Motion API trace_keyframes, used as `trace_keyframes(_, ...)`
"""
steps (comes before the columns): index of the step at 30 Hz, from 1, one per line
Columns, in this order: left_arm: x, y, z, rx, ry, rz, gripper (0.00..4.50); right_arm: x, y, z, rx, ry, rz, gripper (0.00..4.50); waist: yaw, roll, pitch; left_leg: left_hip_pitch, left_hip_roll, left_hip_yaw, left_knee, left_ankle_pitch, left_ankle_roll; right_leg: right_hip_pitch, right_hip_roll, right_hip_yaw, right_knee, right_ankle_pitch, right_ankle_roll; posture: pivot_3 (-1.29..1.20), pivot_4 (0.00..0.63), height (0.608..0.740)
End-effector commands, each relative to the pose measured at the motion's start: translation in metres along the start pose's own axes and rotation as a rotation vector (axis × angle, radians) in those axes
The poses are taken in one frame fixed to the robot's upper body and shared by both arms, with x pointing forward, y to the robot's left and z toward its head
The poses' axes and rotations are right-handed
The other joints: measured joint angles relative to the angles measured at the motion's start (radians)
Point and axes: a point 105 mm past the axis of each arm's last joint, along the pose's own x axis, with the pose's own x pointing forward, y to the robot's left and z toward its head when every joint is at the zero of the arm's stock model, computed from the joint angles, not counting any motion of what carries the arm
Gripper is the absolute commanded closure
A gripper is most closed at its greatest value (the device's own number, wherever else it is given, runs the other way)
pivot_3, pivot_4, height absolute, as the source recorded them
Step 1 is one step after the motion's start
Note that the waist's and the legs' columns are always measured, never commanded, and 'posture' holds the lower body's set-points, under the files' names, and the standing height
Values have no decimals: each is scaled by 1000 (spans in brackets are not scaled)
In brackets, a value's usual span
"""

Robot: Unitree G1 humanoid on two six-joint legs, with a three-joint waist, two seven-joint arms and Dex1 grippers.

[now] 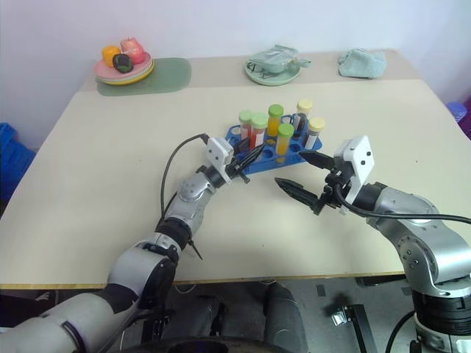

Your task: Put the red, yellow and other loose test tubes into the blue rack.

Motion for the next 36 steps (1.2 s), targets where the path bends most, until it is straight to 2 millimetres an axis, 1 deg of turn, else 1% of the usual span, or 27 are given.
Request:
trace_keyframes(1, 0, 5, 10, 33, -39, 16, 3726, -1, 2, 14, -57, -35, 2, 0, 0, 0, 0, 0, 0, 0, 0, 0, 0, 0, 0, 0, 0, 0, 0, 0, 150, 740)
trace_keyframes(8, -1, 7, 10, 32, -42, 31, 3726, 2, 5, 17, -57, -36, 9, 0, 0, 0, 0, 0, 0, 0, 0, 0, 0, 0, 0, 0, 0, 0, 0, 0, 150, 740)
trace_keyframes(13, 3, 6, 10, 22, -39, 30, 3726, 0, 6, 17, -54, -27, 13, 0, 0, 0, 0, 0, 0, 0, 0, 0, 0, 0, 0, 0, 0, 0, 0, 0, 150, 740)
trace_keyframes(19, 5, -7, 7, -5, -46, 6, 3726, -3, 6, 17, -49, -18, 10, 0, 1, 0, 0, 0, 0, 0, 0, 0, 0, 0, 0, 0, 0, 0, 0, 0, 150, 740)
trace_keyframes(24, 4, -12, 5, -2, -40, -11, 3726, -4, 6, 14, -47, -14, 7, 0, 0, 0, 0, 0, 0, 0, 0, 0, 0, 0, 0, 0, 0, 0, 0, 0, 150, 740)
trace_keyframes(33, 1, 4, 9, 13, -43, 40, 3726, -7, 5, 10, -43, -12, 5, 0, 0, 0, 0, 0, 0, 0, 0, 0, 0, 0, 0, 0, 0, 0, 0, 0, 150, 740)
trace_keyframes(36, 0, 4, 9, 20, -43, 43, 3726, -8, 4, 9, -43, -11, 5, 0, 0, 0, 0, 0, 0, 0, 0, 0, 0, 0, 0, 0, 0, 0, 0, 0, 150, 740)
